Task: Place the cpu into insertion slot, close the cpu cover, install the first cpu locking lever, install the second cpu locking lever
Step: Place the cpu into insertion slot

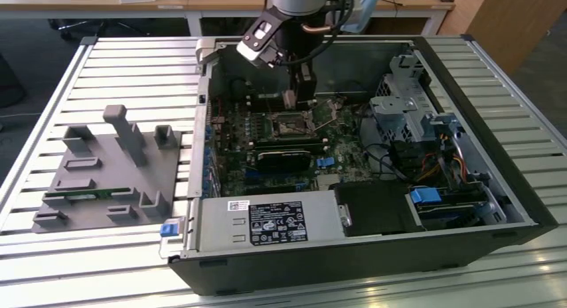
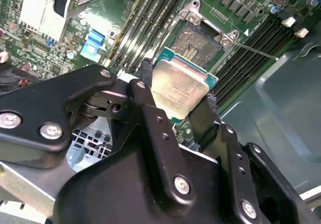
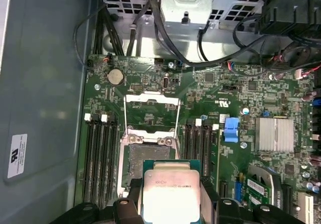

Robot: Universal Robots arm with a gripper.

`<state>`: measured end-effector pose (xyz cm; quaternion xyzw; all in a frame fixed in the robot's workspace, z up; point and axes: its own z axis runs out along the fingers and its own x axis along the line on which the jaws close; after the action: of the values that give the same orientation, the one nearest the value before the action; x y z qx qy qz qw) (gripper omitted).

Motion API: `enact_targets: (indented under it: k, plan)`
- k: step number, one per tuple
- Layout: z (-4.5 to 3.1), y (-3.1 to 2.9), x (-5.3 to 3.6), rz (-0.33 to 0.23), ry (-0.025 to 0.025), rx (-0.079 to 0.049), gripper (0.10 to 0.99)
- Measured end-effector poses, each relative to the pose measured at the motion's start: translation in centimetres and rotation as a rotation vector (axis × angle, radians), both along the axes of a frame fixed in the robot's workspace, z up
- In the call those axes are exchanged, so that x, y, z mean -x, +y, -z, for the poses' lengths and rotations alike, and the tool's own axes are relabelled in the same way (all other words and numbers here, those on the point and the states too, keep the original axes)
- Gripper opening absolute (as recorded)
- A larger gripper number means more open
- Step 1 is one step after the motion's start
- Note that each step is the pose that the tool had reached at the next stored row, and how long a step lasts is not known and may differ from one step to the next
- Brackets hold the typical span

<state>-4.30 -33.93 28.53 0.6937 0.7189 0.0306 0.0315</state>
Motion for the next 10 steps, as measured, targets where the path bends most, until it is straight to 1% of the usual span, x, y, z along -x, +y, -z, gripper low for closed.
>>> enact_targets:
  k: [10]
  plan:
    - [1.75,0.59,0.0,0.0,0.0,0.0,0.541]
